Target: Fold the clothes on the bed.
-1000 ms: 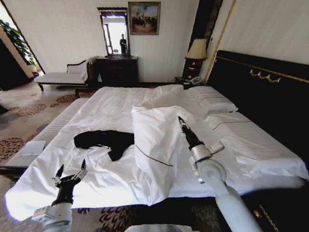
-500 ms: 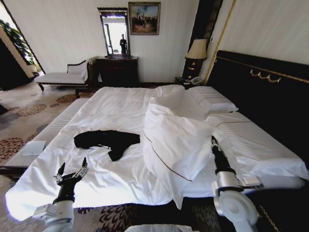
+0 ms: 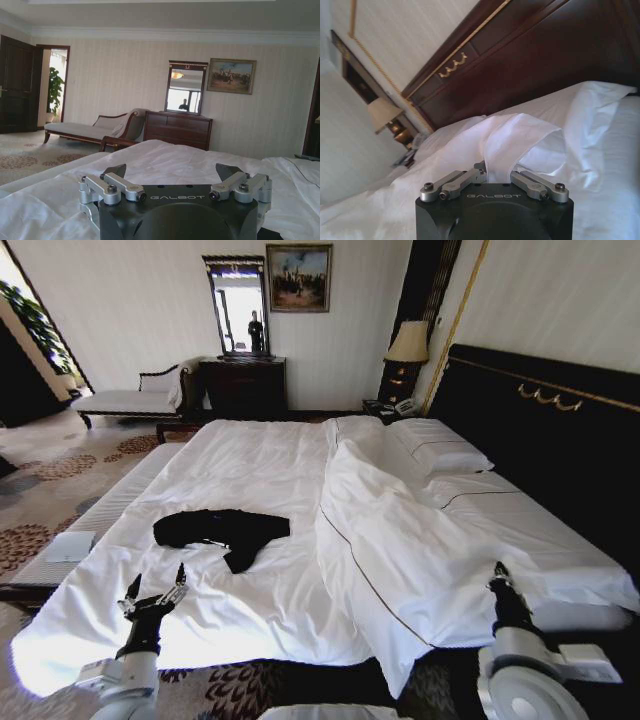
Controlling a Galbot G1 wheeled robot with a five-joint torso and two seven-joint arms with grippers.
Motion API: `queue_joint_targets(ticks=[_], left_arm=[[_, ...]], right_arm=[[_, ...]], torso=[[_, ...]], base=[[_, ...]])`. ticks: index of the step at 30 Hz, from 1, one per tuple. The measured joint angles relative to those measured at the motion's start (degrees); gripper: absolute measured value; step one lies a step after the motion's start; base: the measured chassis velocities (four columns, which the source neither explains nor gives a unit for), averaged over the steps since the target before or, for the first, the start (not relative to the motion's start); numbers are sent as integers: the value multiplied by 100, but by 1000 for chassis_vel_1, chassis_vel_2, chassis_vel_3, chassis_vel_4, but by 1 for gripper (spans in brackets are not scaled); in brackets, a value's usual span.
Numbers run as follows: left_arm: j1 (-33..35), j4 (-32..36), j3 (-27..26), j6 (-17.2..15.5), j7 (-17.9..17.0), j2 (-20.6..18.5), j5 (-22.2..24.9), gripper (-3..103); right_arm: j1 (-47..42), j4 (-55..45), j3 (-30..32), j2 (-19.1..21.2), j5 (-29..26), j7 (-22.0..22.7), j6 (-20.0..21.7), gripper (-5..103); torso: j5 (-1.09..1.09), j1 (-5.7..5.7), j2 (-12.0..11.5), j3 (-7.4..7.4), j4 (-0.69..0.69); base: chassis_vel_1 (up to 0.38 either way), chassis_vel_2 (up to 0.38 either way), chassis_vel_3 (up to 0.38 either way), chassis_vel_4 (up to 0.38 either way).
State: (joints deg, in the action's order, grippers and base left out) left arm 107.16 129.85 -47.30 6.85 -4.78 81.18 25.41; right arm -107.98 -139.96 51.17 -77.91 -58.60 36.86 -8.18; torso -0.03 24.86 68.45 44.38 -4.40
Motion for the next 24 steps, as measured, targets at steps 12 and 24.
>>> queue_joint_targets(ticks=[12,24], left_arm=[[-137,-236,66,15,-18,-15,40,100],[-207,-304,192,16,-23,51,3,100]], right_arm=[[-807,760,410,-196,786,478,-572,1],[-670,2174,378,-75,799,707,-677,1]], torso=[[0,1,-1,0,-1],[1,1,-1,1,4]], base=[[0,0,0,0],[0,0,0,0]])
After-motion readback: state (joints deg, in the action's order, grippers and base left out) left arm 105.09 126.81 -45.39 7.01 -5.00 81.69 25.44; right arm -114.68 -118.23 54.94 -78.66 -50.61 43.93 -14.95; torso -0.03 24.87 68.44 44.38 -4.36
